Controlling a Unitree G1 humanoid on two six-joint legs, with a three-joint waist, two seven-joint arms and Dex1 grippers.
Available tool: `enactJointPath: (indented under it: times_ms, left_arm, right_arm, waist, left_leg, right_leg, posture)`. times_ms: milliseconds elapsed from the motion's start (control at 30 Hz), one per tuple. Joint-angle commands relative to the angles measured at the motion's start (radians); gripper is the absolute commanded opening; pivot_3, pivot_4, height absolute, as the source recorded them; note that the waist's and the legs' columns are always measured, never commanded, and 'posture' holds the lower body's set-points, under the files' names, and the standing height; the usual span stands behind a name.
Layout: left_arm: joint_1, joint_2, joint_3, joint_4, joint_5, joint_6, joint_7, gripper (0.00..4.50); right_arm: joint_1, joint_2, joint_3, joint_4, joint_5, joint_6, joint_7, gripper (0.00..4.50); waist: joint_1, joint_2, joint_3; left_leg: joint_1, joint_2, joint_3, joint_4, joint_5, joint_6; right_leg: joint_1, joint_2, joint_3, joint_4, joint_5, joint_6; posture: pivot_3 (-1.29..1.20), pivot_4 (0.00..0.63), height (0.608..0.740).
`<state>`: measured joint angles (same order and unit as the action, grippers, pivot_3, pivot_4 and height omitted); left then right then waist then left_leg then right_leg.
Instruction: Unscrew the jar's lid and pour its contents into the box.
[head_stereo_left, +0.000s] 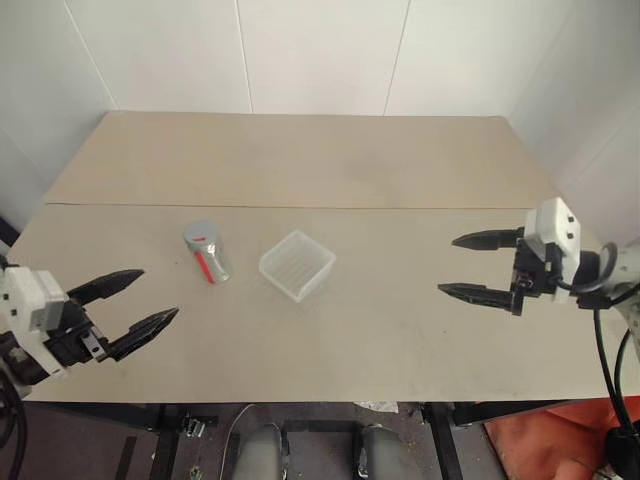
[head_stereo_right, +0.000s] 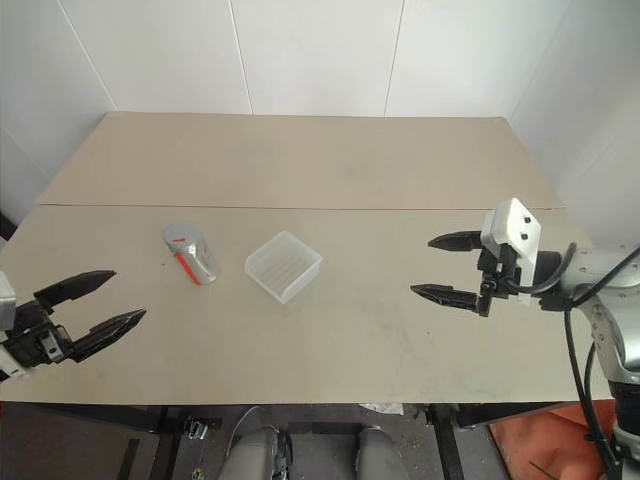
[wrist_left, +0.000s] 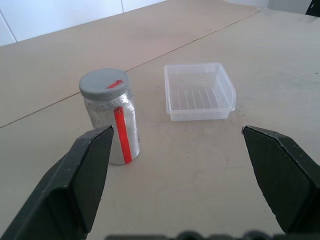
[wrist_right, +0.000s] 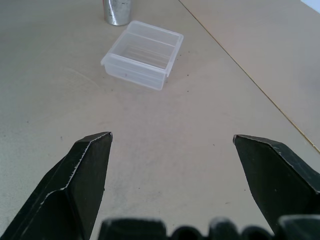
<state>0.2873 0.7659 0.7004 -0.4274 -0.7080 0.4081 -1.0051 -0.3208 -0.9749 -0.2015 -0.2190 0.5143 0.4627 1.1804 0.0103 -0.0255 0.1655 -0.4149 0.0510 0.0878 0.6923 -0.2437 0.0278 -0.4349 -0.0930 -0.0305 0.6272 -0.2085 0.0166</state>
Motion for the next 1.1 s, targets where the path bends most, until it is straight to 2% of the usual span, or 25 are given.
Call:
enactJointPath:
  times_ms: [33, 267, 400, 600, 767, 1100]
  left_arm:
    - [0.023, -0.025, 0.015, -0.042, -0.003, -0.026, 0.021, 4.46]
    - [0.068, -0.078, 0.028, -0.094, 0.004, -0.019, 0.127, 4.46]
    - [0.036, -0.129, -0.04, -0.118, 0.072, -0.031, 0.26, 4.46]
    - [-0.095, -0.215, -0.182, -0.039, 0.209, -0.059, 0.435, 4.46]
    - [-0.185, -0.257, -0.313, 0.013, 0.295, -0.081, 0.486, 4.46]
    - [-0.337, -0.298, -0.39, 0.167, 0.403, -0.149, 0.569, 4.46]
  right_arm:
    - [-0.027, -0.008, -0.002, -0.009, 0.011, -0.015, 0.015, 4.5]
    - [-0.102, 0.043, 0.071, -0.028, 0.014, -0.001, 0.001, 4.5]
    - [-0.139, 0.115, 0.116, -0.087, 0.046, 0.023, -0.03, 4.5]
    - [-0.149, 0.207, 0.22, -0.172, 0.001, 0.034, -0.104, 4.5]
    - [-0.179, 0.229, 0.269, -0.156, -0.063, 0.023, -0.156, 4.5]
    - [-0.196, 0.275, 0.287, -0.176, -0.076, 0.018, -0.185, 4.5]
  waist:
    - [-0.001, 0.0, 0.0]
    - [-0.004, 0.0, 0.0]
    - [-0.003, 0.0, 0.0]
    - [0.004, -0.001, 0.0]
    - [0.002, -0.001, -0.001]
    - [0.001, -0.001, -0.001]
  left_leg:
    - [0.0, 0.0, 0.0, 0.0, 0.0, 0.0]
    - [0.001, 0.0, -0.001, 0.0, 0.0, 0.0]
    - [0.001, 0.0, -0.001, 0.0, 0.0, 0.0]
    - [0.001, -0.001, 0.0, 0.001, 0.0, 0.0]
    - [0.001, -0.001, -0.001, 0.001, 0.0, 0.0]
    - [0.001, -0.001, 0.0, 0.001, 0.0, 0.0]
  right_leg:
    - [0.0, 0.0, 0.0, 0.0, 0.0, 0.0]
    - [0.0, 0.0, 0.001, 0.001, 0.0, 0.0]
    - [0.0, 0.001, 0.003, 0.002, 0.0, 0.0]
    - [0.001, 0.0, 0.002, 0.001, 0.001, 0.0]
    - [0.001, 0.0, 0.002, 0.001, 0.001, 0.0]
    - [0.001, 0.0, 0.002, 0.001, 0.001, 0.001]
  posture:
    - [0.0, 0.15, 0.74]
    - [0.0, 0.15, 0.74]
    - [0.0, 0.15, 0.74]
    - [0.0, 0.15, 0.74]
    - [0.0, 0.15, 0.74]
    - [0.0, 0.15, 0.74]
